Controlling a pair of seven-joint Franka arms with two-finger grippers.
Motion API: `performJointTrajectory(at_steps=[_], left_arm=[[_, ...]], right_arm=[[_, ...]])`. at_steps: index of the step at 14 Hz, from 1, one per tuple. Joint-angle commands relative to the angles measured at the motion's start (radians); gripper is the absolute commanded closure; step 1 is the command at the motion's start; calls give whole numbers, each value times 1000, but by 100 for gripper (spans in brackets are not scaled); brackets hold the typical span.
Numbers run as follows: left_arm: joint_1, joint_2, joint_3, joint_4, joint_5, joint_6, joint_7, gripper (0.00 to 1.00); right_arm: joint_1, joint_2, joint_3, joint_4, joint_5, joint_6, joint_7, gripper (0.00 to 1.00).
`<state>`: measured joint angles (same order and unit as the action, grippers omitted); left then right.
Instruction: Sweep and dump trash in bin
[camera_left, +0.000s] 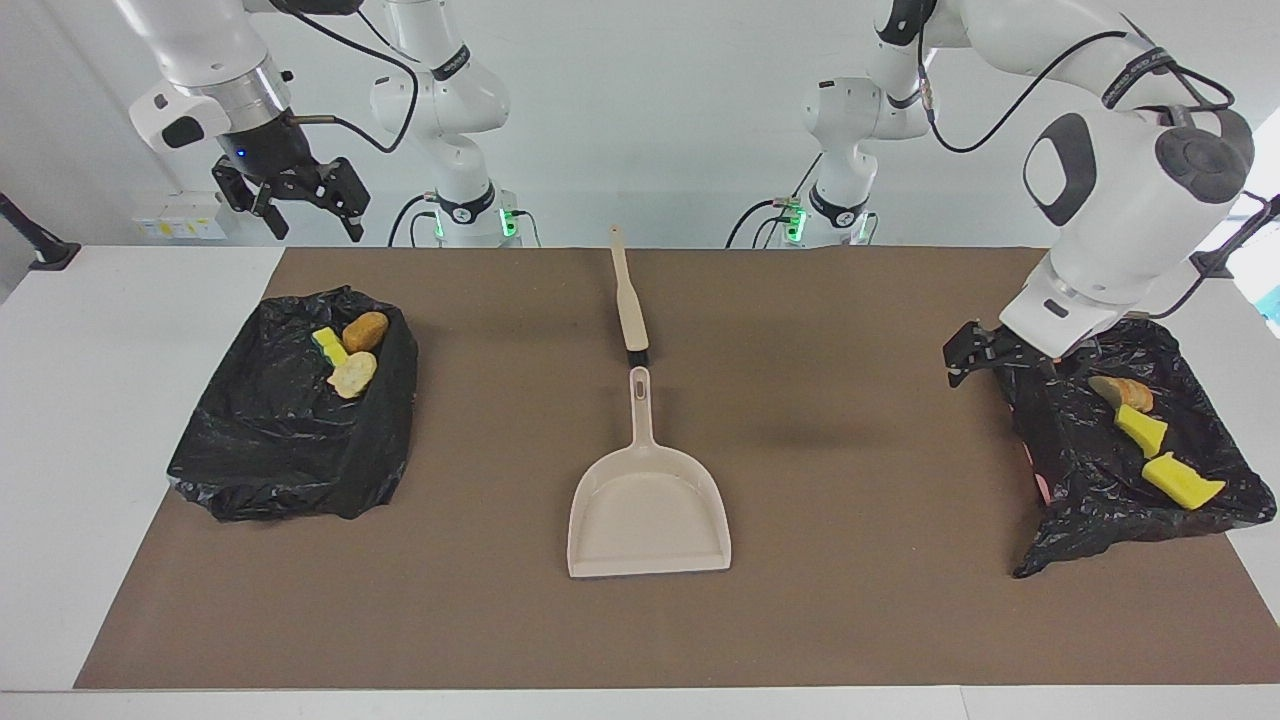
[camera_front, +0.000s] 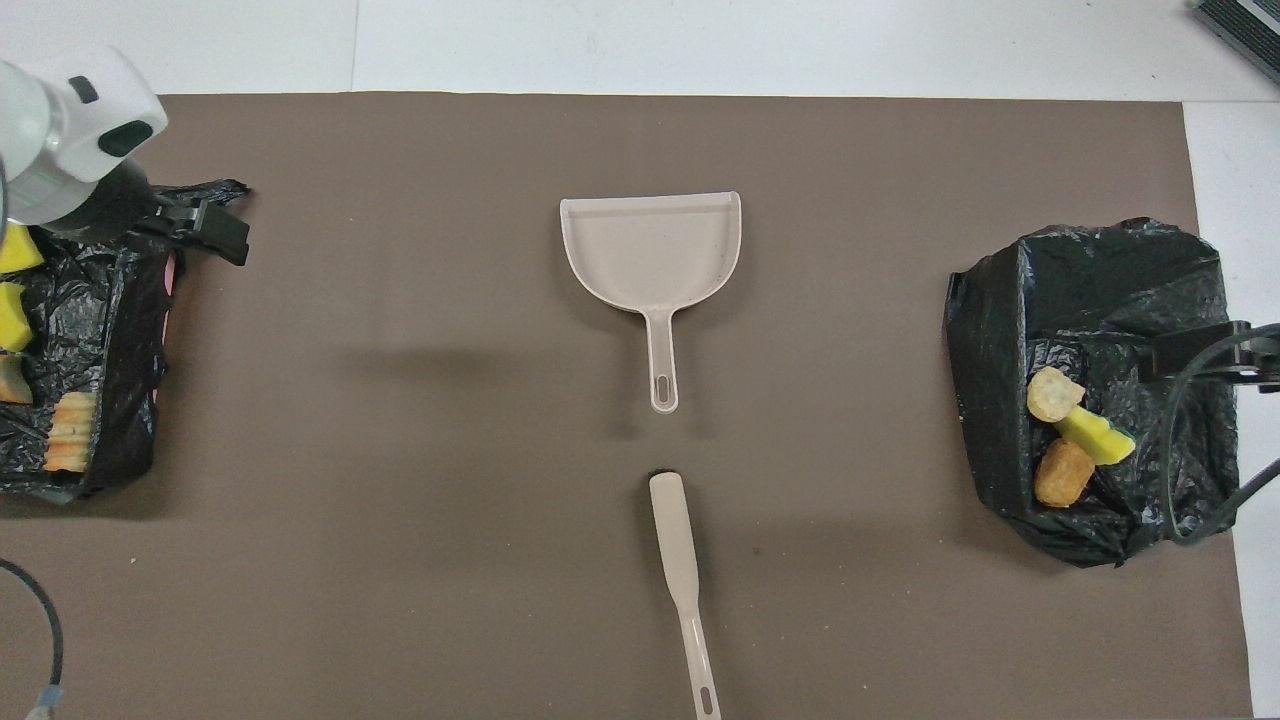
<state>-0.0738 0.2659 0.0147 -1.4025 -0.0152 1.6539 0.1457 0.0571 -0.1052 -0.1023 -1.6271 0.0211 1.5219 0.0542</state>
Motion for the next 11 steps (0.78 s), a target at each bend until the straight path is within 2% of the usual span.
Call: performJointTrajectory(at_steps=[1, 6, 11], left_arm=[[29, -132, -9, -142, -14, 1, 31, 0], [16, -243, -12, -135, 1, -97, 32, 0], [29, -261, -18, -144, 28, -149, 63, 0]], right_arm=[[-5, -16, 1, -14, -6, -5, -30, 0], [0, -18, 3, -13, -7, -6, -33, 0], [-2, -19, 1, -19, -7, -3, -34, 0]])
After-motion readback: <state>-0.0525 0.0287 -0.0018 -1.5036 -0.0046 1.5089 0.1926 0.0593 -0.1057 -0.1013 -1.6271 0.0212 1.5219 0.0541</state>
